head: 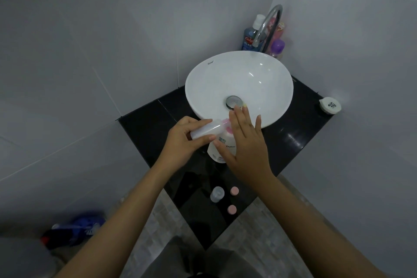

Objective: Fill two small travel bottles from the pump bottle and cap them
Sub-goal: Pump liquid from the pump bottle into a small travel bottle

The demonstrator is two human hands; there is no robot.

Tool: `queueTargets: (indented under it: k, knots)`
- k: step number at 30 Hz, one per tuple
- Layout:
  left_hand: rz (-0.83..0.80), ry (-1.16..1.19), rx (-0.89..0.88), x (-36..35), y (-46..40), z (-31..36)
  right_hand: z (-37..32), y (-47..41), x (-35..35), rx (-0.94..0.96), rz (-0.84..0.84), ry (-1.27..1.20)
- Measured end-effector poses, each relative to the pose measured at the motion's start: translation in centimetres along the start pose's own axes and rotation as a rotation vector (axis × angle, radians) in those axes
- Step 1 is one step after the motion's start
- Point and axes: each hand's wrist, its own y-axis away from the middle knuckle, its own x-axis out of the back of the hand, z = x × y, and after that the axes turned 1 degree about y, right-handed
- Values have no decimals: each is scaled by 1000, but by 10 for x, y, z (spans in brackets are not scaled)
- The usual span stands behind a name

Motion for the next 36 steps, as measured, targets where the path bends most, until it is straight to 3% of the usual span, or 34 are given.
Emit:
queueTargets:
  k: [36]
  knots:
    - [-24,15,3,2,1,1,0,2,11,28,-12,31]
